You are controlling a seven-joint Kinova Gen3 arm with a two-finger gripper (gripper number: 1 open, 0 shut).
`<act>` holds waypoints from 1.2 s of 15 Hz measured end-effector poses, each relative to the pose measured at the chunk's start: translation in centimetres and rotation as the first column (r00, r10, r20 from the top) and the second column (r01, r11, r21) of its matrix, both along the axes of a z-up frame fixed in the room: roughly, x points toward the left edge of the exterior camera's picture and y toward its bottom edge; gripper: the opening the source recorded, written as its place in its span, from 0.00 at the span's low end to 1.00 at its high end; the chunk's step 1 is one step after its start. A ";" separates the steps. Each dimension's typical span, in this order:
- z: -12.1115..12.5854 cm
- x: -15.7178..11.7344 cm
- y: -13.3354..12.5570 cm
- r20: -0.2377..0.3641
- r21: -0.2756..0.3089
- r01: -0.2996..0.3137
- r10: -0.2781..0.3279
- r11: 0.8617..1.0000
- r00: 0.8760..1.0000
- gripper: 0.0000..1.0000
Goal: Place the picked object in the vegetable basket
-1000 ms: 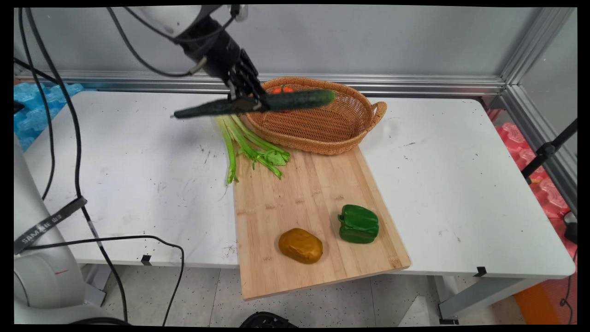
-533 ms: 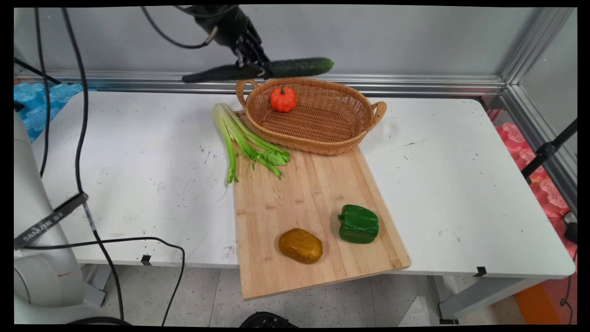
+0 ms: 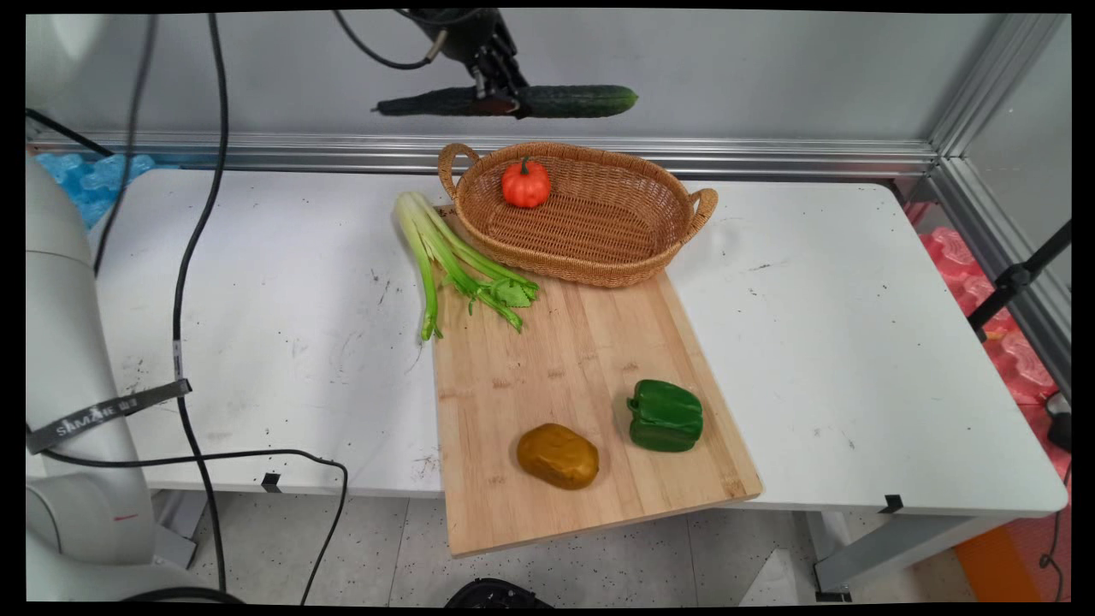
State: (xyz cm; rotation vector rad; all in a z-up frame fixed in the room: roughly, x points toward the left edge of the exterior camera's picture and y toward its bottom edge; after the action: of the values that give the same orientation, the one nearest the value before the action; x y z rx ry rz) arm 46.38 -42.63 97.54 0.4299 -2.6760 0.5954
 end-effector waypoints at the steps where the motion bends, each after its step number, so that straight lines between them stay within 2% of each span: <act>1: -0.2 -0.1 -0.6 0.007 -0.004 0.011 -0.010 1.000 1.000 0.00; 4: -1.2 -0.7 -3.5 0.045 -0.020 0.071 -0.070 0.997 0.997 0.00; 9: -3.6 -2.0 -7.2 0.100 -0.015 0.174 -0.172 0.985 0.980 0.00; 18: -7.8 -3.6 -10.4 0.137 0.039 0.284 -0.286 0.958 0.948 0.00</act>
State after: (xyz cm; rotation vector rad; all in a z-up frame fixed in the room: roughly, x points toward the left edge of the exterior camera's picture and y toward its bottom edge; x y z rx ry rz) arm 42.77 -53.01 89.76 0.0005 -2.8073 0.5301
